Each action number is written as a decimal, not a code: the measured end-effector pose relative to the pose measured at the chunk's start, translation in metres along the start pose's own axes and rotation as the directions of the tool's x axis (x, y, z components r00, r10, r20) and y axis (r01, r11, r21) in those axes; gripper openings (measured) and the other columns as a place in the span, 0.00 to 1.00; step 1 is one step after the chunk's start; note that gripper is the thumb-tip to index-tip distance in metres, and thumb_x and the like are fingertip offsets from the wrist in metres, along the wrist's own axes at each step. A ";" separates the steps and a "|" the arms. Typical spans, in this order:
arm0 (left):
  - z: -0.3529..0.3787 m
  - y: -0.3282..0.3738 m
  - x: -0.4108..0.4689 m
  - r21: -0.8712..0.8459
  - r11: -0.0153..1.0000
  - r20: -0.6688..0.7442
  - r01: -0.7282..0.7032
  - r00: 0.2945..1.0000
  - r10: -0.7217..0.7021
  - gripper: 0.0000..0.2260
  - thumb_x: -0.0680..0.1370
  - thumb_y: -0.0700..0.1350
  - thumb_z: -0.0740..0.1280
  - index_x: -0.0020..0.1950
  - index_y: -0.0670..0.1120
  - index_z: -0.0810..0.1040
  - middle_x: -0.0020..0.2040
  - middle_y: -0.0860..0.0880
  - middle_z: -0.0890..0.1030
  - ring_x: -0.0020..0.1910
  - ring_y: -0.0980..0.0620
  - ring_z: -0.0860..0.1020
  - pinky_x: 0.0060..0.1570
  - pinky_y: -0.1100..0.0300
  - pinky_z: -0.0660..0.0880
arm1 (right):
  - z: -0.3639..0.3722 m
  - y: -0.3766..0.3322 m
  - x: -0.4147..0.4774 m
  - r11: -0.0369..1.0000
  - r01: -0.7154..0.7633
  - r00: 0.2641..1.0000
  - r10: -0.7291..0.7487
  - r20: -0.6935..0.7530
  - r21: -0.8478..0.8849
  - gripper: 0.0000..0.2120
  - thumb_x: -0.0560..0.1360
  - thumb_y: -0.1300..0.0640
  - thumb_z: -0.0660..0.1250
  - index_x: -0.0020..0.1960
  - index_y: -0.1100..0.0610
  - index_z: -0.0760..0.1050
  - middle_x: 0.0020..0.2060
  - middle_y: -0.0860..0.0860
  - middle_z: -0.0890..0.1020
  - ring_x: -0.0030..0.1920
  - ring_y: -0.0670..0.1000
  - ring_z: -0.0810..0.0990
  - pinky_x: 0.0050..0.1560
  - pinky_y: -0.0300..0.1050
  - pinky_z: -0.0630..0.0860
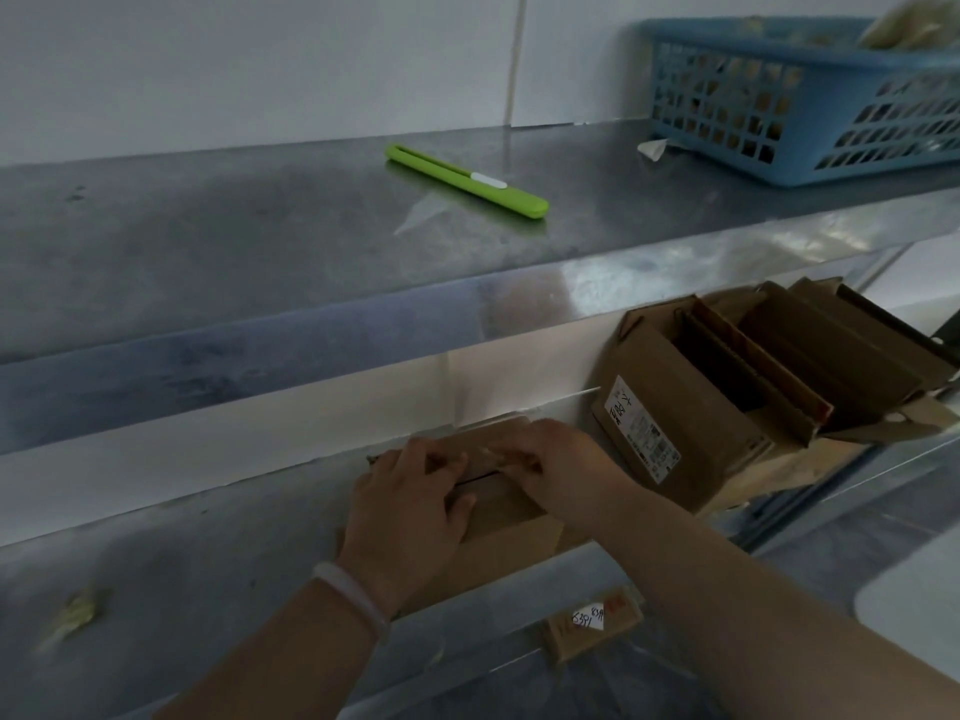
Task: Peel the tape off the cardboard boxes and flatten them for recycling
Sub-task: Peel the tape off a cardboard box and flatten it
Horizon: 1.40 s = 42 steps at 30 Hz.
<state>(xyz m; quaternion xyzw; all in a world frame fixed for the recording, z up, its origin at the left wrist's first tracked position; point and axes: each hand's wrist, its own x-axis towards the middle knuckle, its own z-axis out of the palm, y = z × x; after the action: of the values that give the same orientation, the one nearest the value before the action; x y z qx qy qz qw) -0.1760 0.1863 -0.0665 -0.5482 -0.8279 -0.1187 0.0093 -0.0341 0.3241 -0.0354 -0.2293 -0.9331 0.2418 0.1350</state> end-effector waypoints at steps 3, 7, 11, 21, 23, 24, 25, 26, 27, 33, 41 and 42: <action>0.000 0.005 0.004 -0.043 0.999 -0.050 -0.029 0.998 0.027 0.20 0.73 0.58 0.62 0.61 0.52 0.80 0.60 0.50 0.77 0.58 0.45 0.75 0.56 0.49 0.71 | -0.003 -0.001 0.007 0.999 0.023 0.998 -0.025 0.050 0.031 0.16 0.74 0.59 0.68 0.60 0.49 0.80 0.41 0.42 0.78 0.41 0.41 0.72 0.43 0.32 0.68; 0.007 0.002 0.004 -0.078 0.996 -0.038 -0.050 0.998 0.047 0.21 0.76 0.58 0.60 0.66 0.50 0.76 0.66 0.50 0.75 0.65 0.48 0.72 0.66 0.50 0.66 | -0.002 0.001 0.014 0.998 -0.045 0.994 0.048 0.095 -0.039 0.06 0.71 0.58 0.71 0.48 0.53 0.82 0.44 0.46 0.78 0.46 0.46 0.76 0.48 0.38 0.72; 0.008 0.004 0.001 -0.059 0.997 -0.062 -0.050 0.997 0.047 0.24 0.75 0.59 0.55 0.63 0.49 0.79 0.63 0.49 0.78 0.60 0.47 0.76 0.63 0.49 0.71 | -0.001 0.010 0.008 0.988 -0.157 0.988 0.157 -0.008 0.013 0.04 0.73 0.56 0.70 0.44 0.49 0.75 0.43 0.46 0.78 0.46 0.46 0.76 0.48 0.40 0.74; 0.004 0.009 0.002 -0.055 0.998 -0.021 -0.039 0.999 0.038 0.23 0.76 0.57 0.56 0.64 0.48 0.78 0.64 0.48 0.77 0.61 0.46 0.75 0.63 0.49 0.69 | 0.017 0.011 -0.003 0.941 0.108 0.992 -0.124 -0.029 -0.320 0.16 0.79 0.50 0.60 0.59 0.56 0.80 0.54 0.54 0.81 0.58 0.57 0.75 0.64 0.50 0.67; 0.003 0.011 0.003 -0.054 0.998 -0.012 -0.029 1.000 0.029 0.24 0.76 0.57 0.55 0.65 0.48 0.77 0.65 0.48 0.77 0.62 0.46 0.74 0.64 0.50 0.67 | 0.025 0.005 -0.006 0.959 0.081 0.996 -0.084 -0.002 -0.272 0.20 0.80 0.47 0.56 0.65 0.53 0.77 0.60 0.53 0.79 0.63 0.55 0.72 0.66 0.51 0.64; 0.002 0.013 0.003 -0.050 0.998 -0.013 -0.025 1.000 0.024 0.24 0.76 0.56 0.54 0.65 0.48 0.77 0.65 0.48 0.77 0.62 0.46 0.74 0.65 0.51 0.67 | 0.026 0.005 -0.008 0.977 0.075 0.997 -0.076 0.003 -0.202 0.20 0.81 0.48 0.56 0.70 0.53 0.73 0.62 0.52 0.78 0.65 0.54 0.72 0.68 0.50 0.63; 0.002 0.015 0.003 -0.041 0.999 -0.010 -0.022 1.000 0.022 0.25 0.76 0.56 0.53 0.66 0.48 0.76 0.65 0.48 0.76 0.63 0.46 0.73 0.65 0.50 0.66 | 0.024 0.008 -0.010 0.997 0.047 0.999 -0.048 -0.004 -0.069 0.20 0.82 0.50 0.56 0.73 0.51 0.68 0.64 0.52 0.77 0.65 0.53 0.72 0.68 0.49 0.63; 0.002 0.017 0.003 -0.028 0.999 -0.005 -0.020 1.000 0.020 0.26 0.75 0.56 0.51 0.67 0.48 0.75 0.66 0.48 0.75 0.64 0.46 0.72 0.66 0.50 0.66 | 0.019 0.012 -0.013 0.993 -0.023 0.999 0.026 -0.022 0.119 0.21 0.82 0.52 0.57 0.75 0.49 0.64 0.64 0.51 0.76 0.64 0.51 0.73 0.68 0.47 0.65; 0.003 0.018 0.002 -0.014 1.000 0.002 -0.015 1.000 0.015 0.27 0.75 0.56 0.49 0.69 0.50 0.74 0.67 0.49 0.74 0.65 0.47 0.70 0.67 0.50 0.65 | 0.014 0.017 -0.018 0.946 -0.109 0.989 0.134 -0.059 0.307 0.22 0.82 0.53 0.57 0.75 0.46 0.63 0.64 0.48 0.76 0.63 0.48 0.74 0.66 0.44 0.67; 0.003 0.024 0.001 0.020 1.000 -0.057 0.021 0.998 -0.020 0.24 0.75 0.54 0.51 0.66 0.51 0.76 0.65 0.50 0.75 0.62 0.46 0.72 0.63 0.50 0.68 | 0.004 0.041 -0.045 0.572 -0.609 0.778 0.564 0.276 0.550 0.12 0.80 0.53 0.60 0.57 0.51 0.80 0.55 0.49 0.83 0.55 0.50 0.81 0.62 0.47 0.75; 0.006 0.026 0.002 0.024 0.999 -0.099 0.046 0.994 -0.044 0.22 0.74 0.53 0.54 0.63 0.50 0.78 0.61 0.49 0.77 0.59 0.45 0.74 0.58 0.48 0.72 | 0.001 0.036 -0.062 0.517 -0.558 0.785 0.584 0.209 0.650 0.08 0.75 0.55 0.70 0.37 0.49 0.81 0.35 0.47 0.86 0.39 0.47 0.85 0.48 0.48 0.83; 0.007 0.026 0.002 0.022 0.999 -0.102 0.047 0.994 -0.045 0.22 0.74 0.53 0.54 0.62 0.50 0.79 0.61 0.49 0.77 0.58 0.45 0.74 0.58 0.48 0.72 | 0.000 0.037 -0.062 0.506 -0.569 0.779 0.584 0.227 0.648 0.06 0.74 0.56 0.71 0.38 0.50 0.82 0.35 0.48 0.86 0.39 0.48 0.85 0.49 0.48 0.82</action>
<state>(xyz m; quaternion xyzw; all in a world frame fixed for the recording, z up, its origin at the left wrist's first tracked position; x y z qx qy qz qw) -0.1521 0.1994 -0.0680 -0.5222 -0.8400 -0.1366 0.0550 0.0331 0.3226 -0.0631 -0.4617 -0.6429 0.5969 0.1313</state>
